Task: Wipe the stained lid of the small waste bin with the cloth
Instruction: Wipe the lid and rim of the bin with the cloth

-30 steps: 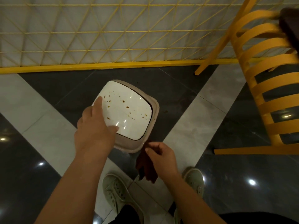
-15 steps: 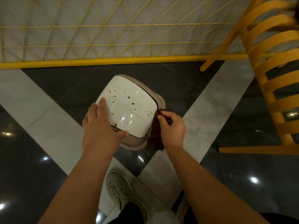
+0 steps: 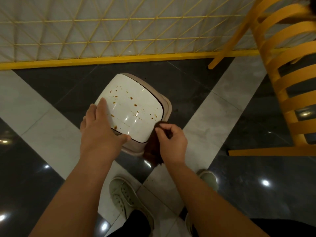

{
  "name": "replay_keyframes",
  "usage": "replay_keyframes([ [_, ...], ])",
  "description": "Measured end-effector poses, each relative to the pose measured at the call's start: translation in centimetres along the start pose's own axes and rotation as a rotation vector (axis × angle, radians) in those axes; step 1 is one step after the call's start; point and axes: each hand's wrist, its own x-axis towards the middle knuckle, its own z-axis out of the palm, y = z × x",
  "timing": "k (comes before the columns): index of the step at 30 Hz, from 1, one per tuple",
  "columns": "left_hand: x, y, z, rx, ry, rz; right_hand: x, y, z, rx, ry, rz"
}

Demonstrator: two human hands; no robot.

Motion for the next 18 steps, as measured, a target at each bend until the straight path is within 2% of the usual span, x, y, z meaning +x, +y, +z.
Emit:
replay_keyframes([
  [3,0.1,-0.1,0.0,-0.012,-0.009,-0.011,2.7,-1.2,-0.5,0.084,0.067,0.081],
  [6,0.3,0.1,0.0,-0.018,-0.016,0.002,1.6,-1.3,-0.1,0.122,0.086,0.124],
  [11,1.0,-0.2,-0.2,-0.038,-0.061,0.036,-3.5,0.4,0.7,0.169,-0.051,0.238],
  [14,0.9,-0.9,-0.3,-0.062,-0.101,0.095,-4.1,0.7,-0.1,0.154,-0.109,0.242],
  [18,0.4,-0.8,-0.6,-0.076,-0.024,0.051,-2.8,0.7,-2.2,0.154,-0.069,0.258],
])
